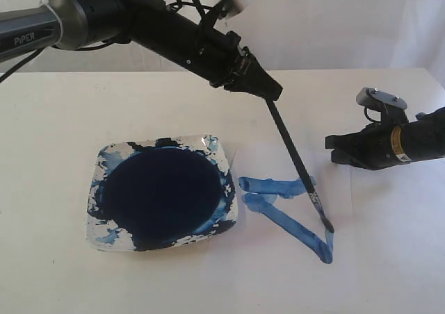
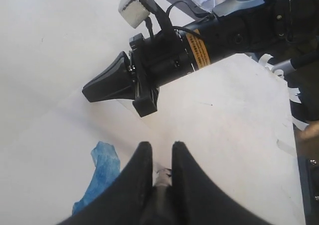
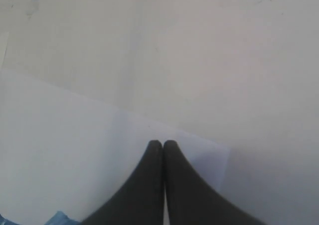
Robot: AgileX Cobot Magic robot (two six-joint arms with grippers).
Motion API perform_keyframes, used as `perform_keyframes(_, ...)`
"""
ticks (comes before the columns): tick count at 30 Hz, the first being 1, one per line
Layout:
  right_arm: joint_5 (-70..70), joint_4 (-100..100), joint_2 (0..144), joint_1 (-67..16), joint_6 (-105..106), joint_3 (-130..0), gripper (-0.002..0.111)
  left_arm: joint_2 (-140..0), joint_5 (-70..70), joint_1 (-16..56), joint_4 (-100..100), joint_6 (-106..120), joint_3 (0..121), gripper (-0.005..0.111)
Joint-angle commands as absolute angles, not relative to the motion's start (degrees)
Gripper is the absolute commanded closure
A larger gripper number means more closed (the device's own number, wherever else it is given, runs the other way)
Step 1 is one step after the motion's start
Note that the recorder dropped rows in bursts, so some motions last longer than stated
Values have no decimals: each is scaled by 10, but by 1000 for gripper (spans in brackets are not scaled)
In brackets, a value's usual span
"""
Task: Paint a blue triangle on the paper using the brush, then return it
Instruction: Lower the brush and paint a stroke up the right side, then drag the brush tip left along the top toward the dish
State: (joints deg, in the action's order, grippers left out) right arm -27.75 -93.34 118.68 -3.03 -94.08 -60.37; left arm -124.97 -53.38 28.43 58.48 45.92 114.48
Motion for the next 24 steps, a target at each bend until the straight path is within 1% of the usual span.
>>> perform_keyframes(1,-222,-947,1194,-29,-936,-600,108,-1254,-507,287,589,481,1144,107)
perform_keyframes(19,-219,-947,1194,-29,-931,-600,108,-1254,-366,287,505,497,1144,107)
perform_keyframes(24,-219,-947,1194,-29,-931,-600,108,-1254,-358,287,505,497,1144,107)
